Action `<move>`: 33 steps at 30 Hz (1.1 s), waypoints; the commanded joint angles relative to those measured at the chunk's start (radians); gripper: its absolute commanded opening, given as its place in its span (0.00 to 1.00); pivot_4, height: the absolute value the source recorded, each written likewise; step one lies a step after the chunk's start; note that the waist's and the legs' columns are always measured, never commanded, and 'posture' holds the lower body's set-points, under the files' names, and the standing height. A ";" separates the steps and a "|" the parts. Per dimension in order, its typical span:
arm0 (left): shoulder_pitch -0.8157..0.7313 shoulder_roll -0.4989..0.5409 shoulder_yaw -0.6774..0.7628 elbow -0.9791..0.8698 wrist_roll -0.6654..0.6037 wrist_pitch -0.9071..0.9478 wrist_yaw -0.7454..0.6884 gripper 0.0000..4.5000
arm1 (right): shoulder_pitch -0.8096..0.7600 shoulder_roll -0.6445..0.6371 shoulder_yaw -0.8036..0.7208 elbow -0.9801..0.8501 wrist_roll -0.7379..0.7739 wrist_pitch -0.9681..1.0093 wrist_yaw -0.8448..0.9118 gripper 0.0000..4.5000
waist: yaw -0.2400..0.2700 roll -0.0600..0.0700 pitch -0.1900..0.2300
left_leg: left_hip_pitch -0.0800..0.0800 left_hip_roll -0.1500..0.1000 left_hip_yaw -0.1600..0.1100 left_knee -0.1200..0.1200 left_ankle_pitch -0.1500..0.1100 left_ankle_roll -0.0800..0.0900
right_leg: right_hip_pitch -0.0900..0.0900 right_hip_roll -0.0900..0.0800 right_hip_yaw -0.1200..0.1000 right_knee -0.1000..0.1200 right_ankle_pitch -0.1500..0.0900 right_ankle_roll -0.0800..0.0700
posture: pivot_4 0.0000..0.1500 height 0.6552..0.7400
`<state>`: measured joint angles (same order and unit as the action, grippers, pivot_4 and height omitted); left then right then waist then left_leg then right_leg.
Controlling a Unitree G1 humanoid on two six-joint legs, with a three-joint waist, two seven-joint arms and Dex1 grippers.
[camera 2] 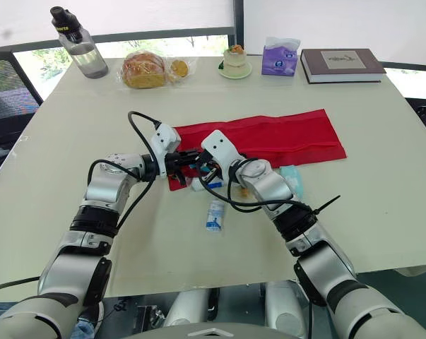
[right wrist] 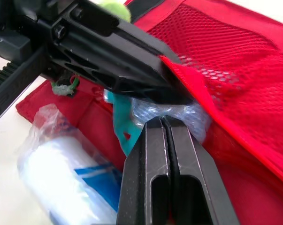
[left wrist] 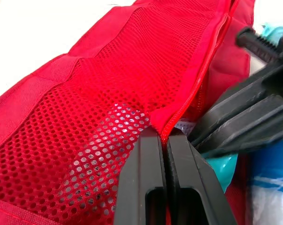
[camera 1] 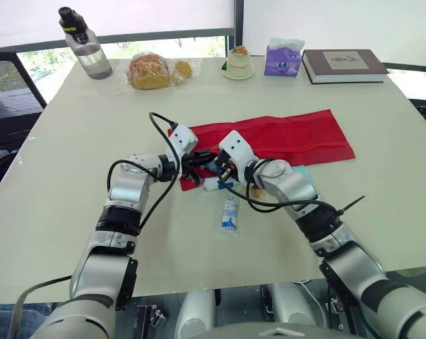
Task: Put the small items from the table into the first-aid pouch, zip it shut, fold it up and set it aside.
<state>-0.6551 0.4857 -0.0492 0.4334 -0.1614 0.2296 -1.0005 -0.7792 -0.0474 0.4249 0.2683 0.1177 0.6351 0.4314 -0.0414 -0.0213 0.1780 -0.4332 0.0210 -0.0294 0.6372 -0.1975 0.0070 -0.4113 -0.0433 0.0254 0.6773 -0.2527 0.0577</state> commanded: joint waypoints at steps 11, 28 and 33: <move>0.013 -0.008 0.000 -0.094 -0.027 0.018 -0.010 0.00 | -0.044 0.048 -0.003 0.077 -0.091 -0.069 0.066 0.01 | 0.000 0.000 0.000 | 0.000 0.000 0.000 0.000 0.000 0.000 | 0.000 0.000 0.000 0.000 0.000 0.000 | 1.00 0.92; 0.069 -0.023 -0.007 -0.165 -0.027 0.061 -0.010 0.00 | -0.197 0.217 -0.193 0.487 -0.143 -0.360 -0.191 0.01 | -0.005 0.000 0.000 | 0.002 0.001 -0.001 -0.001 0.000 -0.001 | 0.000 0.002 0.001 0.001 0.000 0.000 | 1.00 0.92; 0.081 -0.017 -0.001 -0.157 -0.023 0.057 -0.010 0.00 | -0.167 0.216 -0.203 0.446 -0.115 -0.347 -0.193 0.01 | -0.003 0.000 0.000 | 0.002 0.001 -0.001 -0.001 0.001 -0.001 | 0.000 0.002 0.001 0.001 0.000 -0.001 | 1.00 0.92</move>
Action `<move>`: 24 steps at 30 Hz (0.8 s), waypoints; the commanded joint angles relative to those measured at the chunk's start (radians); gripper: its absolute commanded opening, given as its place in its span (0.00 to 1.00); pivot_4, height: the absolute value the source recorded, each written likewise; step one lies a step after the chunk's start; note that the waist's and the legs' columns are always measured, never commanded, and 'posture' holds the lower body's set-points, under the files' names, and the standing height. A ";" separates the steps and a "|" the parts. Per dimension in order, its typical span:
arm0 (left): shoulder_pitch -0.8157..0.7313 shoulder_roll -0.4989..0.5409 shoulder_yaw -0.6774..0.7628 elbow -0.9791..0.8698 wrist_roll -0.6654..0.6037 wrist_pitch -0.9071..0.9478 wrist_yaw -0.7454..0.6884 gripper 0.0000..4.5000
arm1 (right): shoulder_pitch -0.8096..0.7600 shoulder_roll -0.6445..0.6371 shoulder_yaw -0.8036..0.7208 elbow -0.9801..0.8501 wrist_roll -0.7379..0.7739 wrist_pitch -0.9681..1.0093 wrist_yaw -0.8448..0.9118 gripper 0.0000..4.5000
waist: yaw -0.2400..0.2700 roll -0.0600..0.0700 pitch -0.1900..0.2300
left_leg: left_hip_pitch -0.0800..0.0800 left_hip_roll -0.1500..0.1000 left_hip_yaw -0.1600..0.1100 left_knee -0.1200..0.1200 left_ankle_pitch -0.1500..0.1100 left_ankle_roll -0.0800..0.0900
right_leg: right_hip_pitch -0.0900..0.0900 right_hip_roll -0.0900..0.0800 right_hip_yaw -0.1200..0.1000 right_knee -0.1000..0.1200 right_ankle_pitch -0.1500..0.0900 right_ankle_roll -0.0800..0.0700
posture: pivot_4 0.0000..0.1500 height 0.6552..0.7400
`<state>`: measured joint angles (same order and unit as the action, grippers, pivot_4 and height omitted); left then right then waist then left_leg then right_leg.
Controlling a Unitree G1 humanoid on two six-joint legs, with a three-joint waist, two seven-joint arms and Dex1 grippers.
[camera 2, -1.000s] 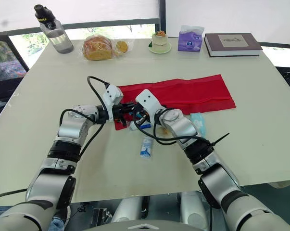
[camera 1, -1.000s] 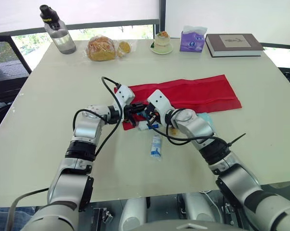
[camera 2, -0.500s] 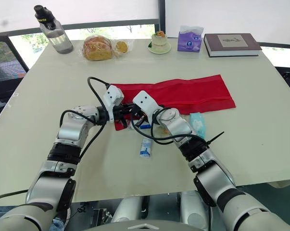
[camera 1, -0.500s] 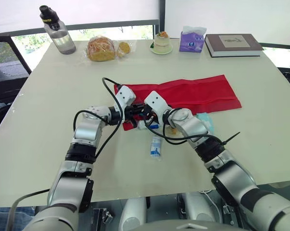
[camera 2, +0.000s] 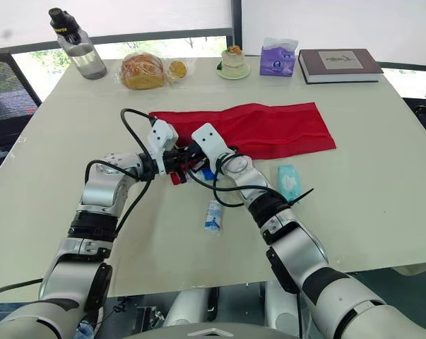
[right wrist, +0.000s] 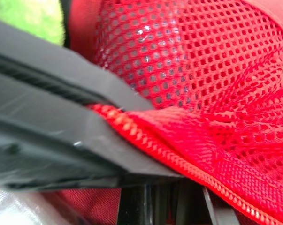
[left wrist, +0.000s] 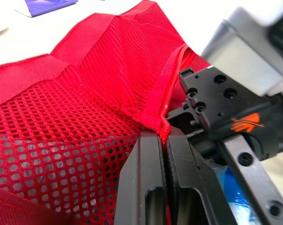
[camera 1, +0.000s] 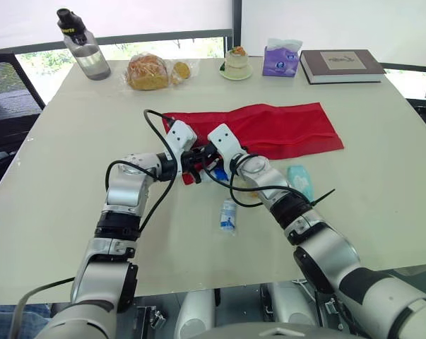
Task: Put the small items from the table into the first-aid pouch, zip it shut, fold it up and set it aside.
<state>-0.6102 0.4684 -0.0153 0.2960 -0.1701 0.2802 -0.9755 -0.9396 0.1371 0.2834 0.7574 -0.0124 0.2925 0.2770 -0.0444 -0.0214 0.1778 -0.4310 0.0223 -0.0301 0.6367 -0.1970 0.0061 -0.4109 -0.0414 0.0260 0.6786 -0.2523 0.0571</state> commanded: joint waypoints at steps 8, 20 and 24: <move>0.000 0.026 -0.023 0.046 -0.006 -0.018 -0.038 0.00 | 0.110 -0.017 -0.006 -0.319 0.051 0.175 0.100 0.01 | 0.001 0.000 0.000 | -0.001 0.000 0.000 0.000 0.000 0.000 | 0.000 0.000 0.000 0.000 0.000 0.000 | 1.00 0.92; -0.084 0.089 -0.004 0.252 0.013 -0.109 -0.080 0.00 | 0.321 -0.168 -0.012 -0.832 0.165 0.418 0.271 0.01 | 0.002 0.000 0.000 | -0.001 0.000 -0.001 0.000 0.000 0.000 | 0.000 0.000 -0.001 -0.001 0.000 0.000 | 1.00 0.92; -0.088 0.104 -0.002 0.269 0.010 -0.117 -0.087 0.00 | 0.355 -0.201 -0.051 -0.916 0.201 0.420 0.271 0.01 | 0.003 0.000 0.000 | -0.001 0.000 0.000 0.000 0.000 0.000 | 0.000 0.000 -0.001 -0.001 0.000 0.000 | 1.00 0.92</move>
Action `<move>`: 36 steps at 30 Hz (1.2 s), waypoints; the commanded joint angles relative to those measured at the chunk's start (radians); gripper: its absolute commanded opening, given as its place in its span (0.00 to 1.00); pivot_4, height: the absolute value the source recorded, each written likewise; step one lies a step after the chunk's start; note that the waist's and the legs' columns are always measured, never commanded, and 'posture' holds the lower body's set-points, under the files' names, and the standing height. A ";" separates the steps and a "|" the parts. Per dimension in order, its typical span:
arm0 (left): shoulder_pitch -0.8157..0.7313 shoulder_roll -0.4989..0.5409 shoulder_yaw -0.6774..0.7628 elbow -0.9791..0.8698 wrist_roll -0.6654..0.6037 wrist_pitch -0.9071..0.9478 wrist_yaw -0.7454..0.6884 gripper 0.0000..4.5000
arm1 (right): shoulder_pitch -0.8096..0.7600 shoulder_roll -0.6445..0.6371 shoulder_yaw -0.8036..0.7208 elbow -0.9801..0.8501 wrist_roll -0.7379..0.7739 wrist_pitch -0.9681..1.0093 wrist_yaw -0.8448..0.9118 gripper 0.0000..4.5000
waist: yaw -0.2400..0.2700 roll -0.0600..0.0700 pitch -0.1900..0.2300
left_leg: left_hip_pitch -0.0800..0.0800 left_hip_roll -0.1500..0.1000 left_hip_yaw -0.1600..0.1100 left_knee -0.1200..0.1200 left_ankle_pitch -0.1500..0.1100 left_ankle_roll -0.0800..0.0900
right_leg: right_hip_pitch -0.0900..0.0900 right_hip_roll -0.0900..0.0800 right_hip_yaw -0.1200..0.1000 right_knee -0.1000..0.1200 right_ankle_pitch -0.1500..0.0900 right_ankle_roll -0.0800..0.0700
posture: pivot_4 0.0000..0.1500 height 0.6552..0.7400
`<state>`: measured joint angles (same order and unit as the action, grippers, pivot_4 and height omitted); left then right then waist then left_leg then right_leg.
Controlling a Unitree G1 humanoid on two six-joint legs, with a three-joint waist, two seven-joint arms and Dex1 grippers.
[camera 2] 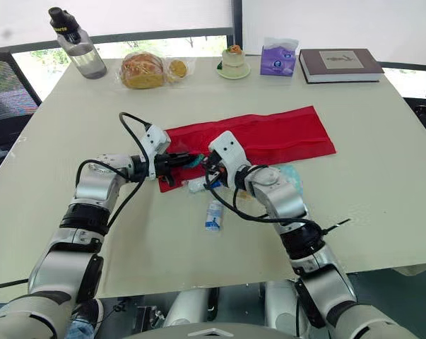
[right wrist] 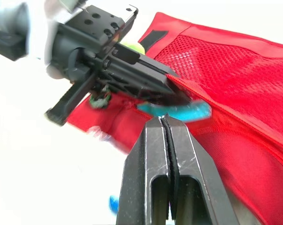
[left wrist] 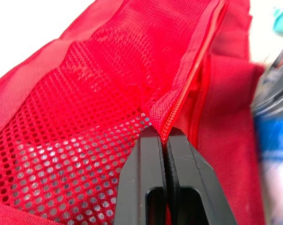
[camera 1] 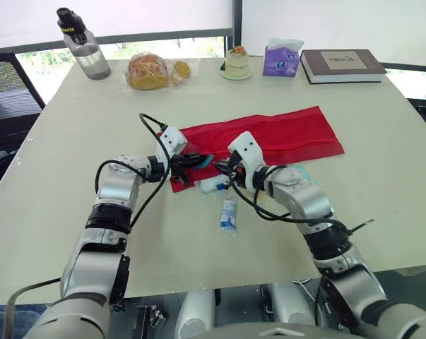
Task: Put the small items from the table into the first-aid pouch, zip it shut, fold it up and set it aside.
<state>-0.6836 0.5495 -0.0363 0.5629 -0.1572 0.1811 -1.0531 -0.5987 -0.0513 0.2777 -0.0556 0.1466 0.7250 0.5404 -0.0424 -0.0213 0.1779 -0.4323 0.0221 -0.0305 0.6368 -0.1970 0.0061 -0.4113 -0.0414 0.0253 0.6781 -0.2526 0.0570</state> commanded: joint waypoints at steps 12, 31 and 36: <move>0.048 0.129 0.066 0.021 0.000 -0.043 0.003 0.00 | 0.204 -0.225 -0.269 -0.319 0.161 -0.166 0.072 0.39 | 0.001 0.000 0.000 | 0.000 0.000 0.000 0.000 0.000 0.000 | 0.000 0.000 0.000 0.000 0.000 0.000 | 1.00 0.92; 0.100 0.240 0.118 -0.011 -0.004 -0.033 0.018 0.00 | 0.483 -0.494 -0.532 -0.658 0.524 -0.086 0.148 0.97 | 0.006 0.000 0.000 | 0.000 0.001 0.001 0.000 0.000 0.000 | 0.000 0.000 0.001 -0.001 -0.001 -0.001 | 1.00 0.92; 0.077 0.248 0.107 -0.052 -0.020 -0.015 -0.038 0.21 | 0.483 -0.532 -0.524 -0.647 0.517 -0.111 0.137 1.00 | 0.008 -0.001 0.000 | 0.000 0.001 0.001 0.000 0.000 0.000 | 0.000 0.000 0.000 -0.001 -0.001 -0.001 | 1.00 0.92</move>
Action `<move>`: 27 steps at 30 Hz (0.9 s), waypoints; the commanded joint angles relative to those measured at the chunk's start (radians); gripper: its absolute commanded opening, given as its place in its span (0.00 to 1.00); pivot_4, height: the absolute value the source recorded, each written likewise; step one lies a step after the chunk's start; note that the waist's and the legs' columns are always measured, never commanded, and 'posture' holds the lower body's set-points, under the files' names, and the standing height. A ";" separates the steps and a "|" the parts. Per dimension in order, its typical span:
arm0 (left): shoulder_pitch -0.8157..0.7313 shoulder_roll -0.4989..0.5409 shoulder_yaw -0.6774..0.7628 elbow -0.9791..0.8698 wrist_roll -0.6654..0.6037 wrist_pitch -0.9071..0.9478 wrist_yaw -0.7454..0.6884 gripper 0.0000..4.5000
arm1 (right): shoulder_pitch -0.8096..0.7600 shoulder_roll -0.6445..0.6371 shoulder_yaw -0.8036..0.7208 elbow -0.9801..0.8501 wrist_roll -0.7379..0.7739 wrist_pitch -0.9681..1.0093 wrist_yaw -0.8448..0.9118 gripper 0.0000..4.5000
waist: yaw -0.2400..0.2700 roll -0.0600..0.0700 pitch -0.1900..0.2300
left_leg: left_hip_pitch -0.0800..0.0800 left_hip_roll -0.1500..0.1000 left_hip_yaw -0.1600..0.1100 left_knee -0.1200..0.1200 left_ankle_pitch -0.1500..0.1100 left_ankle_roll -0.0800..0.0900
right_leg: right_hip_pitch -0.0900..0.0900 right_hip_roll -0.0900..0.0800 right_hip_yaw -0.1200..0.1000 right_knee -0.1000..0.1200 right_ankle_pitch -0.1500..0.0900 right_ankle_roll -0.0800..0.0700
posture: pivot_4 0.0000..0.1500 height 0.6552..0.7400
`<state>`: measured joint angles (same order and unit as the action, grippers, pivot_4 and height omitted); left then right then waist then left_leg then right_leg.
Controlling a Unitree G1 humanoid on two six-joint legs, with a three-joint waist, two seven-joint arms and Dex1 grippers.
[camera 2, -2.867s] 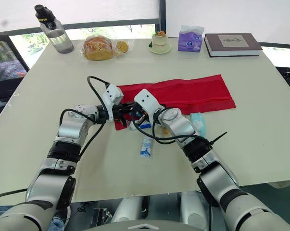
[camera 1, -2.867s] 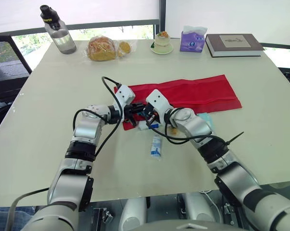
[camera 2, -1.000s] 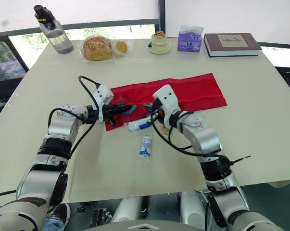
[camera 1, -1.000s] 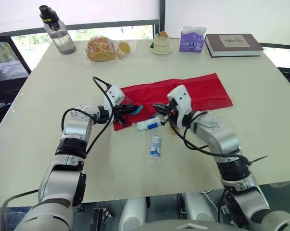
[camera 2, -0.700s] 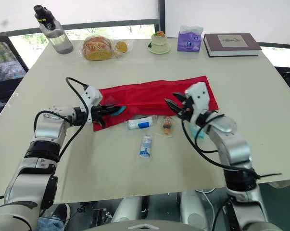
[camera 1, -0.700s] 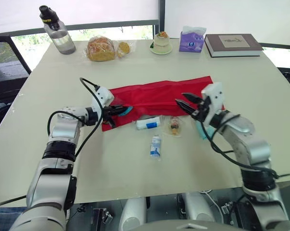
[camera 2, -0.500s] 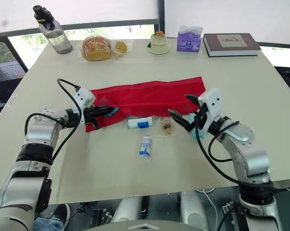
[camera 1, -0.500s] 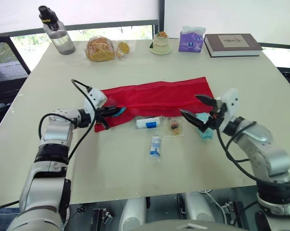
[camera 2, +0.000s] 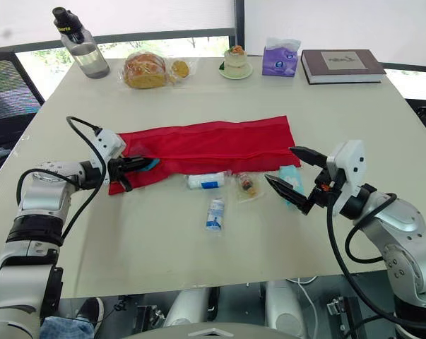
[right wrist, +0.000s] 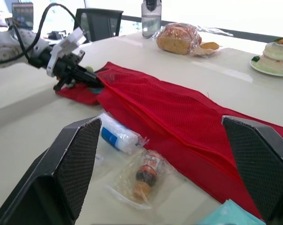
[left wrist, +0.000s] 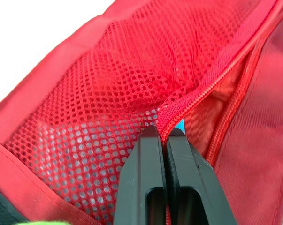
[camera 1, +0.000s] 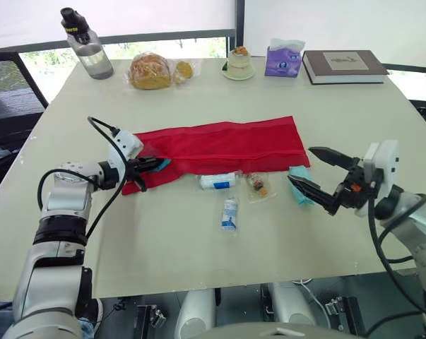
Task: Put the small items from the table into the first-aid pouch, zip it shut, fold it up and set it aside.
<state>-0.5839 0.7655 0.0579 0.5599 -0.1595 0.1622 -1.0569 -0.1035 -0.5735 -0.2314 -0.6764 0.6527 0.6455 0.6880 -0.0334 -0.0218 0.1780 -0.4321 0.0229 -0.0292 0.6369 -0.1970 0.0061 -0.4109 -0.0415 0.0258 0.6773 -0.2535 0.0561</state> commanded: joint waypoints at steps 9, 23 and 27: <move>-0.131 0.033 -0.050 -0.017 0.027 -0.047 -0.115 1.00 | -0.021 -0.030 0.020 -0.049 0.025 -0.018 -0.040 1.00 | 0.010 0.000 0.000 | 0.000 0.000 0.001 0.001 0.000 0.000 | 0.000 0.000 0.000 0.000 0.000 0.000 | 1.00 0.92; -0.287 -0.137 -0.249 0.119 0.221 -0.230 -0.017 1.00 | -0.024 -0.065 0.015 -0.118 0.162 0.111 -0.149 1.00 | 0.018 -0.001 0.000 | -0.001 -0.001 0.001 0.003 0.000 0.000 | 0.001 0.000 0.001 0.000 0.000 0.000 | 1.00 0.92; -0.310 -0.169 -0.256 0.169 0.242 -0.280 0.016 1.00 | 0.000 -0.082 0.017 -0.132 0.156 0.104 -0.159 1.00 | 0.019 -0.001 0.000 | -0.001 0.000 0.000 0.003 0.000 0.000 | 0.001 0.000 0.000 0.000 0.000 0.000 | 1.00 0.92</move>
<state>-0.8646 0.5960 -0.1998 0.7133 0.0648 -0.0728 -1.0625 -0.1047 -0.6474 -0.1945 -0.7679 0.7955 0.7604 0.5381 -0.0148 -0.0225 0.1784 -0.4330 0.0225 -0.0289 0.6397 -0.1970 0.0062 -0.4102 -0.0414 0.0262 0.6777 -0.2534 0.0564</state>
